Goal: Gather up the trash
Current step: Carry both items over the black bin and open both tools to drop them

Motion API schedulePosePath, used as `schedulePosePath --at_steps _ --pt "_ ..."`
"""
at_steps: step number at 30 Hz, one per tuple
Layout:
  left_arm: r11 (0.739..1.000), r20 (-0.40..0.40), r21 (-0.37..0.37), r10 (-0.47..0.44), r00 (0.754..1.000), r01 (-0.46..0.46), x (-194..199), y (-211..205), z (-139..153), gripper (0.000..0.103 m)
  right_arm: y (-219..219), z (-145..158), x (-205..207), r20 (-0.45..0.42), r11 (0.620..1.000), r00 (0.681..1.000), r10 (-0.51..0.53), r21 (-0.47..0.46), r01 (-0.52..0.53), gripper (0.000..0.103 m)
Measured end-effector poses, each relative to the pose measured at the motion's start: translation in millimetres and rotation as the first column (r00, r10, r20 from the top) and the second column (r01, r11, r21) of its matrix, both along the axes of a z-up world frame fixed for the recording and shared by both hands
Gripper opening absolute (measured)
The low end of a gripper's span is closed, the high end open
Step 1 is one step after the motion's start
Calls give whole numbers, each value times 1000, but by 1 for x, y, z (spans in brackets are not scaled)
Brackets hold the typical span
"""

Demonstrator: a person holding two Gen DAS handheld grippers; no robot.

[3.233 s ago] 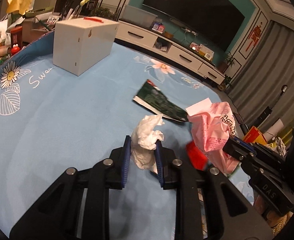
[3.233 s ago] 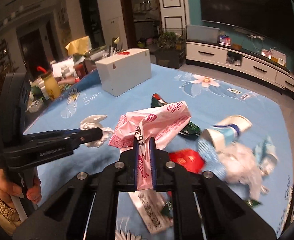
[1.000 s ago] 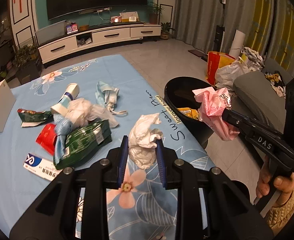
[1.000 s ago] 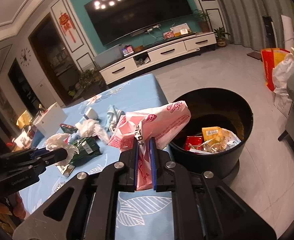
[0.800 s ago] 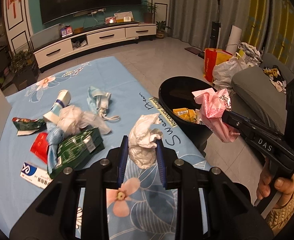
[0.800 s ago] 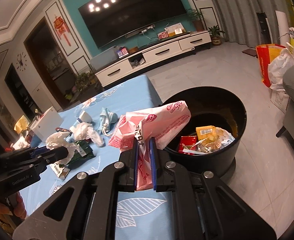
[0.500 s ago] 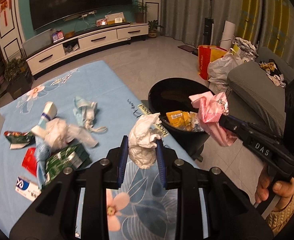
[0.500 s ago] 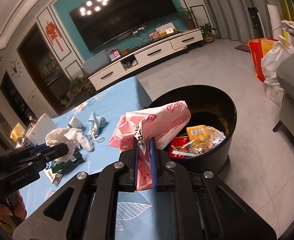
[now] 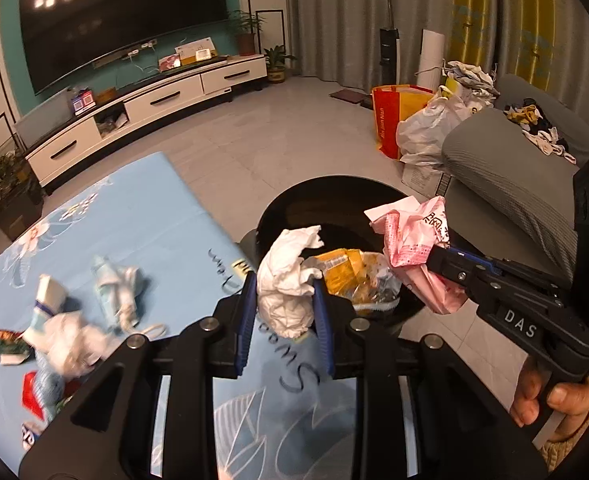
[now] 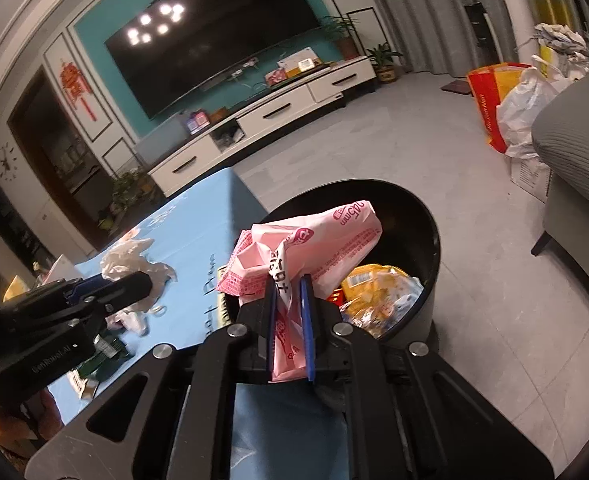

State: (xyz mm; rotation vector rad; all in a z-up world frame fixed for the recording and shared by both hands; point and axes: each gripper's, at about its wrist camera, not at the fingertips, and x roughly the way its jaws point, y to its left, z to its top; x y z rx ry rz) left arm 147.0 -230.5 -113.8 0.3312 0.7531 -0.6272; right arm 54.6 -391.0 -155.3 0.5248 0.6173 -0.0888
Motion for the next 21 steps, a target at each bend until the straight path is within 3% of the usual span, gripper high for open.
schedulePosePath --at_steps 9,14,15,17,21 --pt "999 -19 -4 -38 999 38 27 -37 -19 33 -17 -13 20 -44 997 997 -67 -34 66 16" --pt "999 -28 -8 -43 999 42 35 -48 -28 65 -25 -19 27 -64 995 993 -100 -34 98 30" --pt "999 -28 -10 -42 999 42 36 -48 -28 66 -27 -20 27 -66 994 992 -106 -28 105 33" --pt "999 -27 -12 -43 999 43 35 -47 -27 72 -30 -20 27 -72 993 991 -117 -25 115 51" --pt "999 -22 -20 -35 999 35 32 -39 -24 82 -33 -19 21 -69 991 988 -137 3 137 56"
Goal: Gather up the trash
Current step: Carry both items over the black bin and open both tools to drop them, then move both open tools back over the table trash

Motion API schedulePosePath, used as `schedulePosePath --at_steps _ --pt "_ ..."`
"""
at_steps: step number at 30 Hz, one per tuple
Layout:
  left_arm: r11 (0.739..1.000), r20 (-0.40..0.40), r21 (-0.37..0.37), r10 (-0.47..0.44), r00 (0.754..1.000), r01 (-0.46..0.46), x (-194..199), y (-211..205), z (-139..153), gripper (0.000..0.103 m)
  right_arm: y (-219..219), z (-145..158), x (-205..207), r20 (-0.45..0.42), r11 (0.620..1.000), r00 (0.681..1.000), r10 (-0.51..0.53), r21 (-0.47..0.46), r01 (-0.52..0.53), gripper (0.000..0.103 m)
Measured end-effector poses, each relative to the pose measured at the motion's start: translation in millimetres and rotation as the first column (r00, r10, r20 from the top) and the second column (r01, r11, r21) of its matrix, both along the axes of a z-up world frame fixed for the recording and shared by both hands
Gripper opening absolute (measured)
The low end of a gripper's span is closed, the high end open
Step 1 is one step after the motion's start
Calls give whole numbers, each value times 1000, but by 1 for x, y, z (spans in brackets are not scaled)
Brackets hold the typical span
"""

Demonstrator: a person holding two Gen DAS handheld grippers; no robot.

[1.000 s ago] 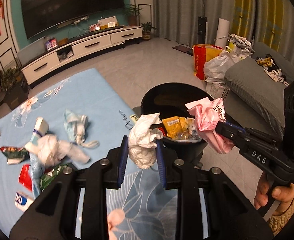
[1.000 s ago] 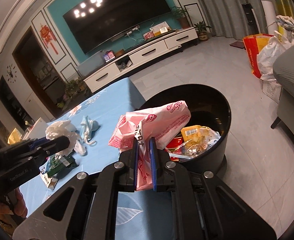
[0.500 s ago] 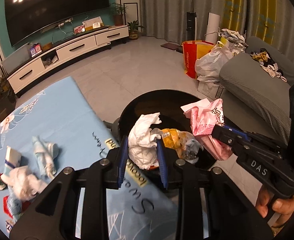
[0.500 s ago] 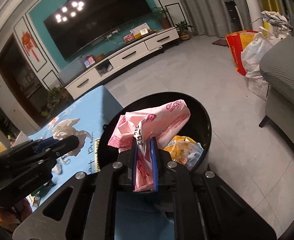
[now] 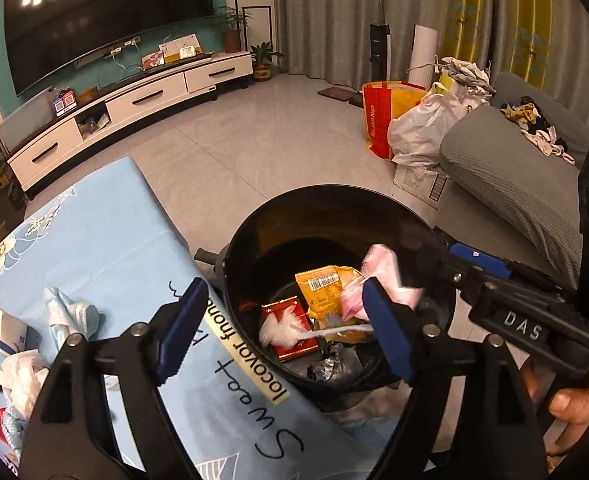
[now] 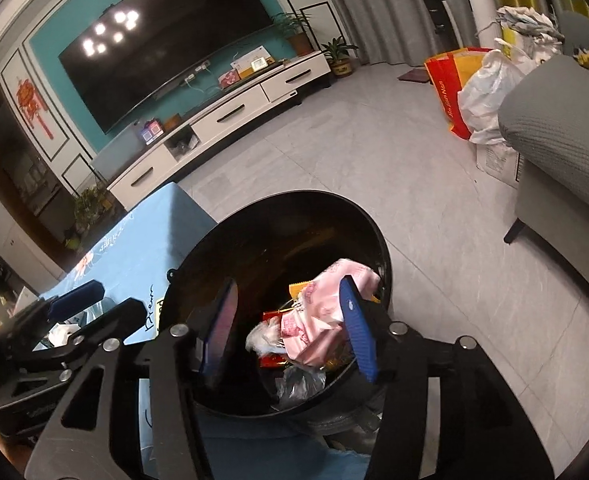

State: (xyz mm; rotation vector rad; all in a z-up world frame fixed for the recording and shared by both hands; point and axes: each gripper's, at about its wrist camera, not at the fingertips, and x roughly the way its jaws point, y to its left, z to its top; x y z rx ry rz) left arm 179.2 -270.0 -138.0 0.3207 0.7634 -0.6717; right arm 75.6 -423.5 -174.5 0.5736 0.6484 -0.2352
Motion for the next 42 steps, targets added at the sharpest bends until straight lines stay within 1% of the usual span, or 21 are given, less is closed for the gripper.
schedulePosePath --at_steps 1,2,4,5,10,16,18,22,25,27,28,29,30,31,32,33,35,37,39,41,42 --pt "1000 0 1 9 1000 -9 -2 4 1 90 -1 0 -1 -1 1000 1000 -4 5 4 61" --pt "1000 -1 -3 16 1000 -16 -3 9 2 94 -1 1 -3 -1 1000 1000 -8 14 8 63" --pt "999 -22 -19 26 999 -27 -7 20 4 96 0 2 -9 -4 1000 1000 -10 27 10 66" --pt "999 -38 -25 38 999 -39 -11 29 4 100 2 3 -13 -10 1000 1000 -9 28 9 70" --pt "992 -106 -75 97 990 -106 -33 81 9 100 15 3 -28 -39 998 999 22 52 -20 76" --pt "959 -164 -140 224 961 -248 -61 163 16 100 55 11 -36 -56 992 992 117 58 -114 83" --pt "937 -181 -155 284 942 -312 -67 196 19 100 75 14 -35 -62 985 984 166 54 -162 84" --pt "878 -205 -181 406 891 -442 -77 260 20 100 115 22 -31 -83 961 958 276 29 -274 84" --pt "809 -224 -182 520 824 -559 -84 307 19 100 146 28 -27 -99 934 929 356 6 -357 84" --pt "746 -245 -169 601 761 -644 -90 339 13 100 165 31 -25 -108 917 912 395 -9 -398 84" --pt "721 -250 -163 630 735 -673 -93 351 10 100 172 32 -24 -113 910 905 409 -13 -413 84" --pt "698 -261 -175 647 716 -694 -97 367 6 100 178 32 -23 -115 906 900 420 -16 -424 84" --pt "687 -275 -189 649 709 -702 -101 377 3 100 186 33 -22 -119 897 892 436 -20 -441 84" --pt "682 -280 -189 652 705 -706 -103 383 2 100 192 34 -21 -122 892 887 446 -24 -452 84" --pt "688 -274 -186 649 709 -702 -105 388 1 100 197 34 -21 -124 886 881 457 -30 -463 84" --pt "702 -268 -181 638 722 -688 -107 388 0 100 205 35 -20 -128 875 871 474 -36 -482 84" --pt "742 -276 -180 592 757 -645 -114 384 -6 100 216 36 -18 -139 860 855 499 -42 -509 84" --pt "764 -294 -212 544 786 -609 -119 383 -10 100 226 37 -16 -149 847 842 519 -47 -530 84" --pt "788 -262 -242 508 820 -566 -122 382 -10 100 235 36 -13 -161 833 828 537 -55 -551 84" --pt "810 -241 -212 499 832 -547 -119 380 -6 100 241 35 -10 -168 825 821 546 -58 -561 84" --pt "810 -240 -190 509 826 -555 -116 381 -6 100 244 35 -9 -171 823 818 549 -57 -565 84"
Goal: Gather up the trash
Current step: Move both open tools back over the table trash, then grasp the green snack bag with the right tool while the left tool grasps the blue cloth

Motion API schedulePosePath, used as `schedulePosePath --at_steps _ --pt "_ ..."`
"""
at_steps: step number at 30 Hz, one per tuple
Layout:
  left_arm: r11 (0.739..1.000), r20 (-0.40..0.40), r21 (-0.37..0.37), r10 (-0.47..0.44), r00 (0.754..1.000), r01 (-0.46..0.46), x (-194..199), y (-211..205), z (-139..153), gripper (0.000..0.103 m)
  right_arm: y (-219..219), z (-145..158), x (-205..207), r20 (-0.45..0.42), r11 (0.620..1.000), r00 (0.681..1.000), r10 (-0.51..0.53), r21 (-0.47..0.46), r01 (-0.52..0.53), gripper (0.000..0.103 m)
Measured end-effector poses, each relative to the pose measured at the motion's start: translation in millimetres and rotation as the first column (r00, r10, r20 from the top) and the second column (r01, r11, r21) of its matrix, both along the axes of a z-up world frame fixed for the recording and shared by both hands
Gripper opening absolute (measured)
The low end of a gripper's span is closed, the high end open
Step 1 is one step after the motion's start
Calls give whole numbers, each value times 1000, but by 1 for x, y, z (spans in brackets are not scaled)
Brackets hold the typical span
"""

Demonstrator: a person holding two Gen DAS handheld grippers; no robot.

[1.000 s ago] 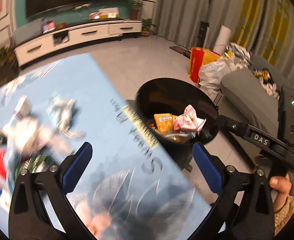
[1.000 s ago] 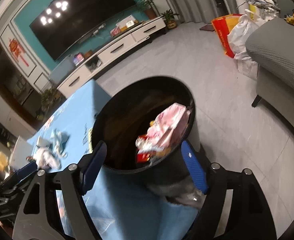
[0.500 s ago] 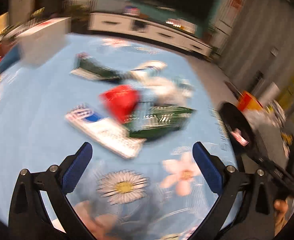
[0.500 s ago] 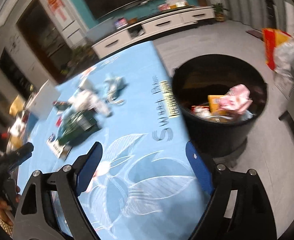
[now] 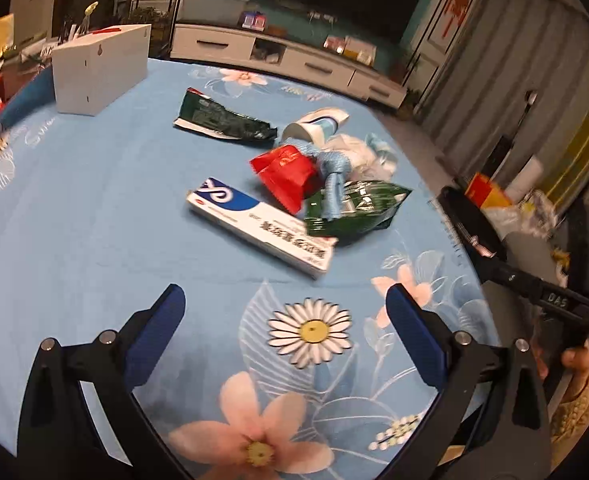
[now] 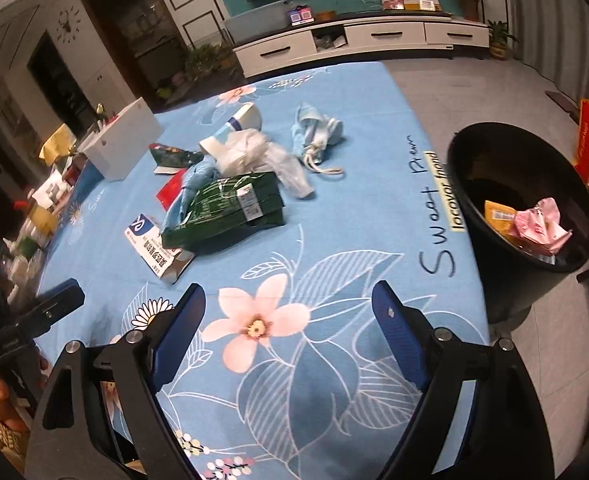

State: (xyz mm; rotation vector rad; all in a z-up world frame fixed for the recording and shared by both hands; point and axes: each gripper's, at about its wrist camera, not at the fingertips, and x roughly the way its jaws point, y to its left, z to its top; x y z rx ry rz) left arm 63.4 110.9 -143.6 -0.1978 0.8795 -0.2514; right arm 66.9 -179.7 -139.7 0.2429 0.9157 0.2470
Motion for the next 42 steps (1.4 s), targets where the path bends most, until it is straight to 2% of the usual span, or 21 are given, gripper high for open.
schedulePosePath --at_steps 2,5,7,9,12,18,24,26,28,30,32,35,42 --pt "1000 -17 5 17 1000 -17 6 2 1 100 5 -3 4 -8 1000 1000 7 20 -7 84" --pt "997 14 -69 46 999 -45 11 3 0 100 10 -6 12 -20 998 1000 12 59 -11 84" --pt "994 5 -105 29 1000 -29 18 -1 -7 100 15 -9 19 -36 994 999 25 105 -21 84" --pt "996 -11 -93 5 1000 -6 24 -6 -12 100 20 -12 27 -54 989 998 37 143 -29 84" --pt "992 -1 -124 -18 1000 18 34 -7 -14 100 25 -17 39 -70 982 997 39 186 -26 84" --pt "994 24 -81 -65 998 66 62 -18 -14 100 30 -31 66 -132 948 990 41 318 3 84" --pt "992 53 -36 -120 991 122 86 -31 -13 99 34 -40 90 -161 926 987 18 375 45 84" --pt "990 55 -17 -139 989 140 93 -37 -14 93 34 -44 97 -183 920 983 2 385 70 83" --pt "987 54 -11 -162 985 163 99 -41 -16 85 34 -48 103 -203 907 979 -11 409 95 79" --pt "984 50 -9 -178 983 178 104 -44 -18 80 35 -50 107 -220 905 975 -30 408 120 69" --pt "981 43 -13 -191 981 191 110 -48 -21 75 34 -53 111 -232 905 972 -43 404 136 50" --pt "976 35 -33 -213 976 214 115 -53 -22 69 33 -54 111 -230 910 972 -53 389 142 31" --pt "969 21 -58 -238 971 238 124 -66 -25 52 13 -44 97 -177 926 982 -69 354 129 23"
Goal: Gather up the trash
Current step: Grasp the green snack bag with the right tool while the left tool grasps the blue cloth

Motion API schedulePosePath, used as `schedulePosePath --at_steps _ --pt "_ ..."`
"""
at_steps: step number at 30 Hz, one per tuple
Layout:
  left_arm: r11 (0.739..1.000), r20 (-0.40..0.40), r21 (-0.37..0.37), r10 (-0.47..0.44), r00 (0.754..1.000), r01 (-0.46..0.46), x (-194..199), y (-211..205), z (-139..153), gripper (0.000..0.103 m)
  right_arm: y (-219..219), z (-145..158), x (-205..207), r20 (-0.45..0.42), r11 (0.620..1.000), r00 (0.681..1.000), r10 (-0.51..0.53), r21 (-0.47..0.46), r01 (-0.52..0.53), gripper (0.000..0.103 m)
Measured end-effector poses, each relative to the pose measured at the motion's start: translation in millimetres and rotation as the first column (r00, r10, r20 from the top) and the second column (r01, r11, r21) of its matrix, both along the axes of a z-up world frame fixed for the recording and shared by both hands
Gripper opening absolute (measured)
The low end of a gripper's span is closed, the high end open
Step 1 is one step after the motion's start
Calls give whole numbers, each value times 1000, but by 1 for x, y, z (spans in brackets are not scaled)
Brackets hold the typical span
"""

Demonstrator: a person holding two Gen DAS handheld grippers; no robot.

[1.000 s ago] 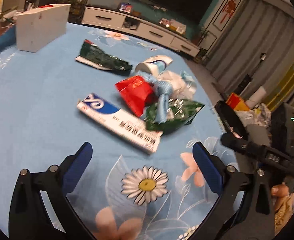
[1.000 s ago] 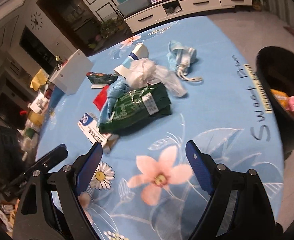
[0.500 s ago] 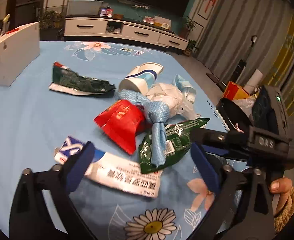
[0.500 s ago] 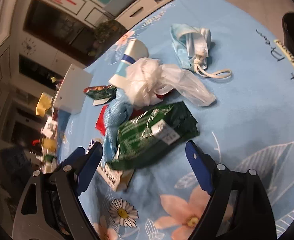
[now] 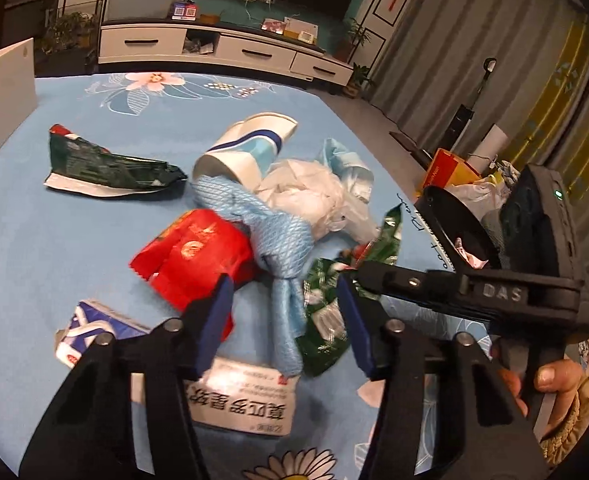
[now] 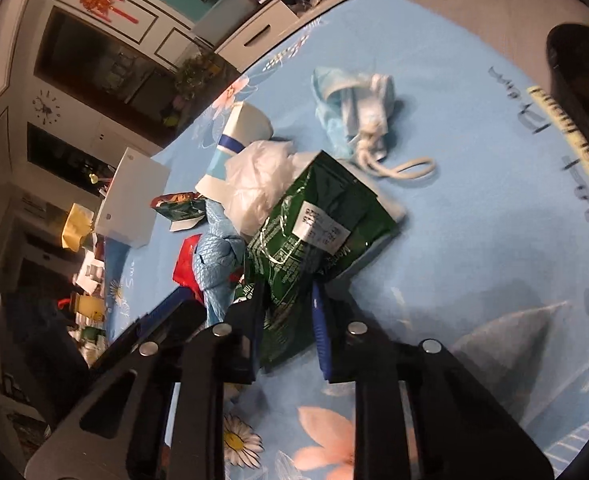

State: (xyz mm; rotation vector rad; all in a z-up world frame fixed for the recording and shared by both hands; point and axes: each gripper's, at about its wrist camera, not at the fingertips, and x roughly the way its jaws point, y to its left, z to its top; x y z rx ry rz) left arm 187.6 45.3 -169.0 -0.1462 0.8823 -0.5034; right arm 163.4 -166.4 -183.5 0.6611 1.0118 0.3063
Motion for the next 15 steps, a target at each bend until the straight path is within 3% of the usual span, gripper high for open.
schedulePosePath --at_steps 9,12,14,15 --pt "998 -30 61 0 1000 2 11 -26 -8 44 -40 18 -34 81 993 996 -36 -105 44 23" --pt "996 -43 84 10 999 -6 15 -32 -13 33 -46 23 -37 99 993 994 -42 -109 53 22" --pt "994 -67 104 25 997 -18 16 -33 -19 17 -49 24 -39 110 992 993 -43 -110 56 22" --pt "994 -76 105 31 997 -23 17 -32 -21 16 -49 25 -39 113 992 993 -43 -110 55 22"
